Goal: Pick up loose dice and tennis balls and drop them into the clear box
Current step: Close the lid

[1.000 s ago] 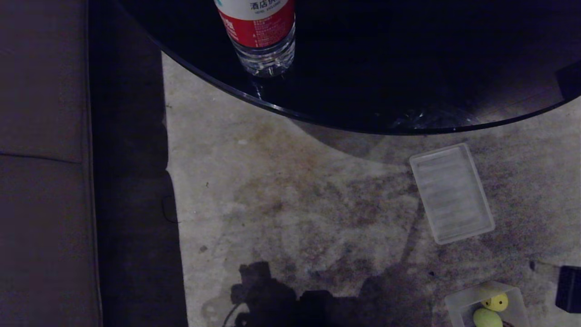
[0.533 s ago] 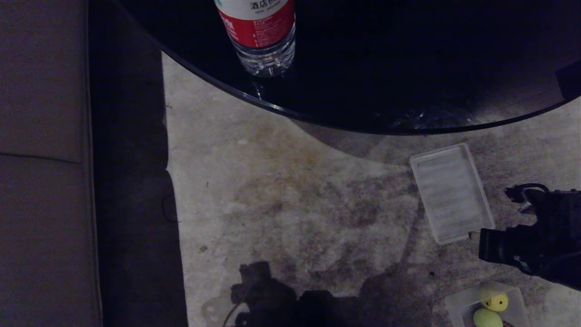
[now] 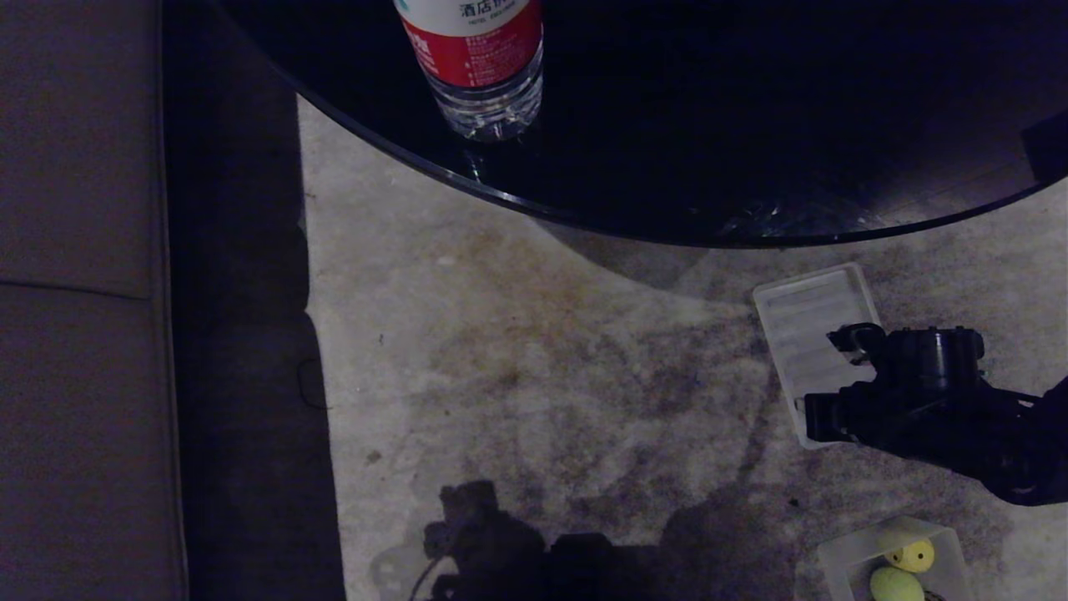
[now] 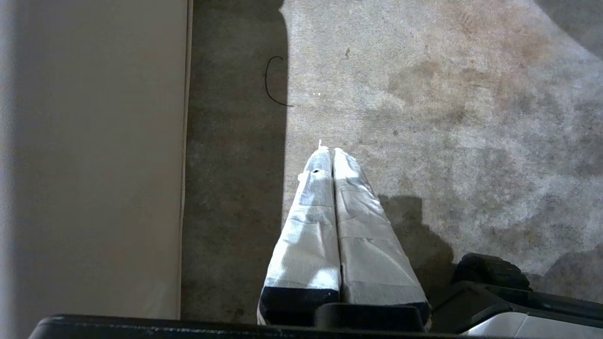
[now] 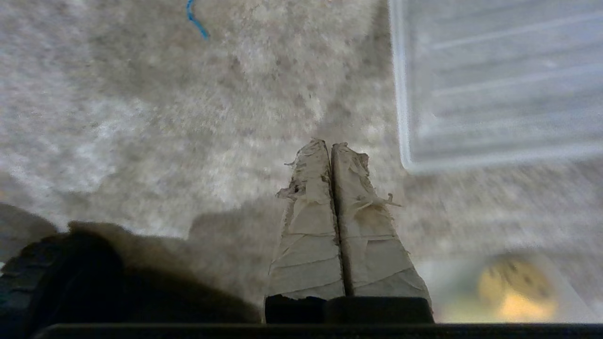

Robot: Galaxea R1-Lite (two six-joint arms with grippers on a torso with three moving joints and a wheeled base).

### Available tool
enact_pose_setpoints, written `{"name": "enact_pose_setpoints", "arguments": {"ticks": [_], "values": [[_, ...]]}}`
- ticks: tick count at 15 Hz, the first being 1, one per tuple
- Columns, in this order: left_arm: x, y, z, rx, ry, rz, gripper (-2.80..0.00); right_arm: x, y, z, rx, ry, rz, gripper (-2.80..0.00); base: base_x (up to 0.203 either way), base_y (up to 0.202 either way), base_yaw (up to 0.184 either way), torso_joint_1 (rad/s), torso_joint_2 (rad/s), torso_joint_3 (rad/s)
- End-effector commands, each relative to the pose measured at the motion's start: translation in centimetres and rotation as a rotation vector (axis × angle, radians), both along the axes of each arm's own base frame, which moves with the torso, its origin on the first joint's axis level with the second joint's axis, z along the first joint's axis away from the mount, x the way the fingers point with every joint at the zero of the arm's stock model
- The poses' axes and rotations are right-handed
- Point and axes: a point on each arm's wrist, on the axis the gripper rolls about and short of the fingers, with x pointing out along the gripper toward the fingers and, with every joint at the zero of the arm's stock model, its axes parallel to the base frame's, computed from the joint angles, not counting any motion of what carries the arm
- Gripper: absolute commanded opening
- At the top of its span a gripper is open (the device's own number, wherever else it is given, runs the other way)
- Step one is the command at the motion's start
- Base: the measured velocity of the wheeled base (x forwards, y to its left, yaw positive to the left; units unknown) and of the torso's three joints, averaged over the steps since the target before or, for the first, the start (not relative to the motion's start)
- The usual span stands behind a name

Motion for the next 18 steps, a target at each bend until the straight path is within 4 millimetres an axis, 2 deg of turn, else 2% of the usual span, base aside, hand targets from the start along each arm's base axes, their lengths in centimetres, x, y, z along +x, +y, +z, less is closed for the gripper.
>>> {"name": "enact_pose_setpoints", "arguments": {"ticks": [1, 3, 6, 7, 10, 12, 18], "values": [[0.0, 0.0, 0.0, -0.001, 0.000, 0.001, -2.80, 1.5, -0.2, -2.5, 0.000, 0.026, 0.005, -2.80, 0.000, 0.000, 0.000, 0.000, 0.00, 0.000], [0.0, 0.0, 0.0, -0.001, 0.000, 0.001, -2.80, 2.7, -0.7, -3.1, -0.052, -0.016, 0.031, -2.80, 0.000, 0.000, 0.000, 0.000, 0.00, 0.000], [0.0, 0.0, 0.0, -0.001, 0.000, 0.001, -2.80, 4.0, -1.6, -2.8, -0.094, -0.066, 0.066, -2.80, 0.000, 0.000, 0.000, 0.000, 0.00, 0.000], [0.0, 0.0, 0.0, -0.001, 0.000, 0.001, -2.80, 4.2, -1.7, -3.0, -0.113, -0.067, 0.076, 0.00, 0.000, 0.000, 0.000, 0.000, 0.00, 0.000], [0.0, 0.0, 0.0, -0.001, -0.001, 0.002, -2.80, 5.1, -1.9, -4.2, -0.205, -0.064, 0.133, 0.00, 0.000, 0.000, 0.000, 0.000, 0.00, 0.000], [0.0, 0.0, 0.0, -0.001, -0.001, 0.002, -2.80, 5.7, -1.9, -3.8, -0.218, -0.089, 0.144, 0.00, 0.000, 0.000, 0.000, 0.000, 0.00, 0.000], [0.0, 0.0, 0.0, -0.001, 0.000, 0.002, -2.80, 7.5, -2.0, -5.1, -0.233, -0.103, 0.149, 0.00, 0.000, 0.000, 0.000, 0.000, 0.00, 0.000]]}}
